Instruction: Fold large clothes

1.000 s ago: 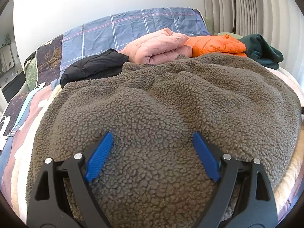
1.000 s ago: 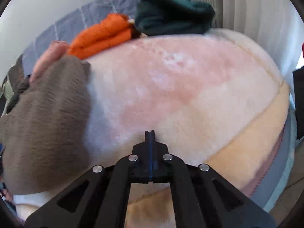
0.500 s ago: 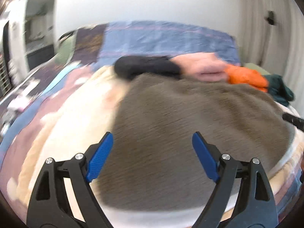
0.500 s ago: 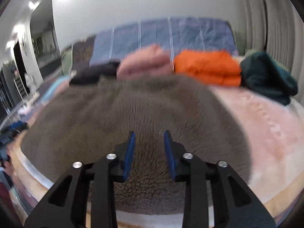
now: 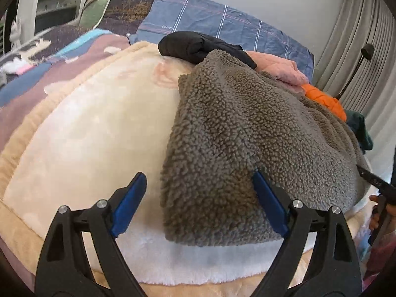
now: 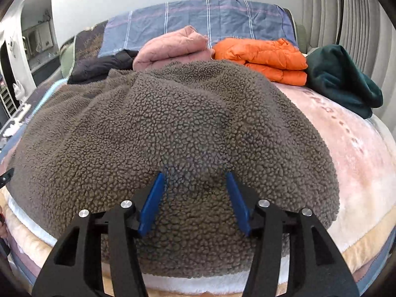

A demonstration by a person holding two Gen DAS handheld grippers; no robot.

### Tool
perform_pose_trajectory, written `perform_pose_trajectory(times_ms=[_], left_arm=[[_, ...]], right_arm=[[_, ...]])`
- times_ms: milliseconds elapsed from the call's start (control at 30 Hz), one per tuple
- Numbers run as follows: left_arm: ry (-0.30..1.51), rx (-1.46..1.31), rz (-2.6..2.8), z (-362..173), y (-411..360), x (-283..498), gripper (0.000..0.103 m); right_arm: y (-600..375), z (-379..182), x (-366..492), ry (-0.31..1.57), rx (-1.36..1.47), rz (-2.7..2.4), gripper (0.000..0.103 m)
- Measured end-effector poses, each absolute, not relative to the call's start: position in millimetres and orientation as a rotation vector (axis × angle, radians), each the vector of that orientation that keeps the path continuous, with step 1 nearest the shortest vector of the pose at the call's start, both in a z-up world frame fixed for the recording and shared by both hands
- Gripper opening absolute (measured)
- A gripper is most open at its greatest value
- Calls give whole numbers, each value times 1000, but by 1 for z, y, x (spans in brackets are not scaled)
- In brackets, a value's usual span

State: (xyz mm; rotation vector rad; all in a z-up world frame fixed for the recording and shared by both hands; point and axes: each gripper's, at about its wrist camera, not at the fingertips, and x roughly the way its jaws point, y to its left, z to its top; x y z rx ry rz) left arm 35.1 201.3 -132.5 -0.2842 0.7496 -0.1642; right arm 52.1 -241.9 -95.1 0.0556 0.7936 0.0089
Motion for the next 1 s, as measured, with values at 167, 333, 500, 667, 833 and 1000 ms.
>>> perform_pose_trajectory(times_ms=[167,333,500,667,833,1000], left_arm=[[757,-350,-183,-144,205,38,93],[762,-361,-190,-146,206,41,94],[750,-364,-186,-147,207,39,94],[727,-341,-193,-147,205,37,88],[718,-372,-270,-136,206,34,66],[733,-321,-266,-133,202,41,71]], right_arm=[[-229,-79,49,792,86,-26,55],[-190,-53,35,663,88,126,55],[-150,-109,55,810,53,272,61],[-150,-104,57,839,43,240,60],[-161,-65,78,854,126,253,54],[-153,-32,128,740,82,180,54]])
